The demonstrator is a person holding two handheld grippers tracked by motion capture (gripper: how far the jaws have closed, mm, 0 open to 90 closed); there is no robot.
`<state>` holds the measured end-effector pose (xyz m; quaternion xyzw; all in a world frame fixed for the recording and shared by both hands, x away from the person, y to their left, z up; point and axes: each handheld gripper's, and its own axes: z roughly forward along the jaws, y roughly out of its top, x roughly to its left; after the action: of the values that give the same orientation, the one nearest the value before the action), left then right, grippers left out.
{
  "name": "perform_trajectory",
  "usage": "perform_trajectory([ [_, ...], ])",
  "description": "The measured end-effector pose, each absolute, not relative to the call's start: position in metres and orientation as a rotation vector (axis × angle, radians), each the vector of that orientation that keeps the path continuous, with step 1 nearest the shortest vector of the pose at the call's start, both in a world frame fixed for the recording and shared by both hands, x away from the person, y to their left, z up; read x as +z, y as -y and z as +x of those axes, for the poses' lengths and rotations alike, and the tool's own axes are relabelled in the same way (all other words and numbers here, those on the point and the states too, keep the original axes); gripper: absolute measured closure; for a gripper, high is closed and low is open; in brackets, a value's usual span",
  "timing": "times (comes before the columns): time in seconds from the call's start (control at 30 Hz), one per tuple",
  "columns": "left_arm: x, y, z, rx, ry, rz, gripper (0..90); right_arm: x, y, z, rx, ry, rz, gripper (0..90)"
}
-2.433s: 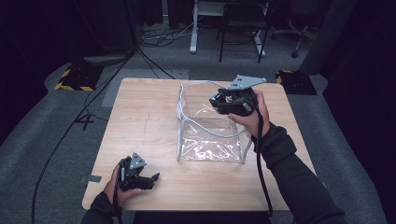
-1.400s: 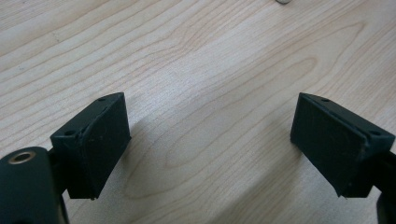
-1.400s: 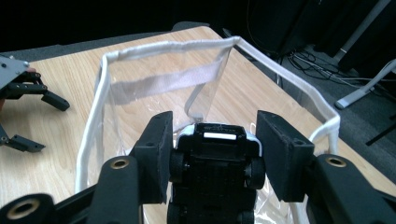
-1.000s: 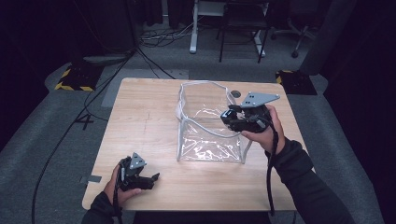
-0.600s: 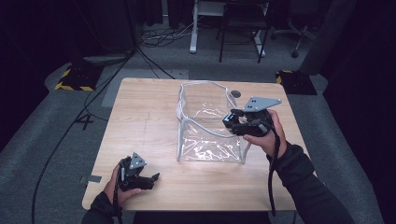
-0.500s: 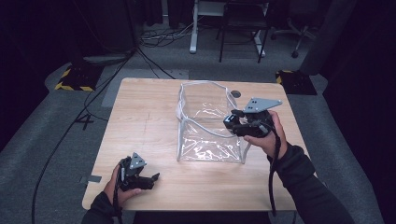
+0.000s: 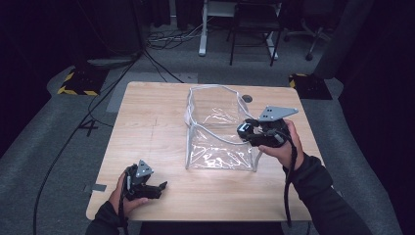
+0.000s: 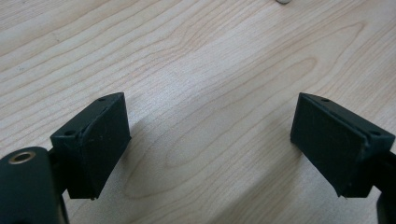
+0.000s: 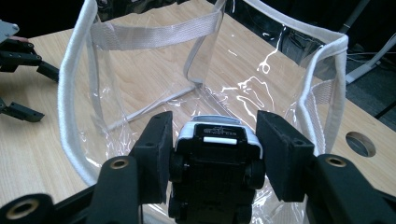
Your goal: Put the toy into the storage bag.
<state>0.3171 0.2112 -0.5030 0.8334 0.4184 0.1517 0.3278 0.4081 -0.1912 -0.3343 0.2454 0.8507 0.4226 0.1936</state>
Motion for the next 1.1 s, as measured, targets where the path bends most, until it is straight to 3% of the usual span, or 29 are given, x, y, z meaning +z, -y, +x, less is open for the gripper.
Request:
perform_trajectory([
  [1.1,-0.5030,-0.2112,0.3171,0.397,-1.095,2.182,12.2,-0.3380,0.1923,0.4097,1.176,-2.407,0.717,47.9],
])
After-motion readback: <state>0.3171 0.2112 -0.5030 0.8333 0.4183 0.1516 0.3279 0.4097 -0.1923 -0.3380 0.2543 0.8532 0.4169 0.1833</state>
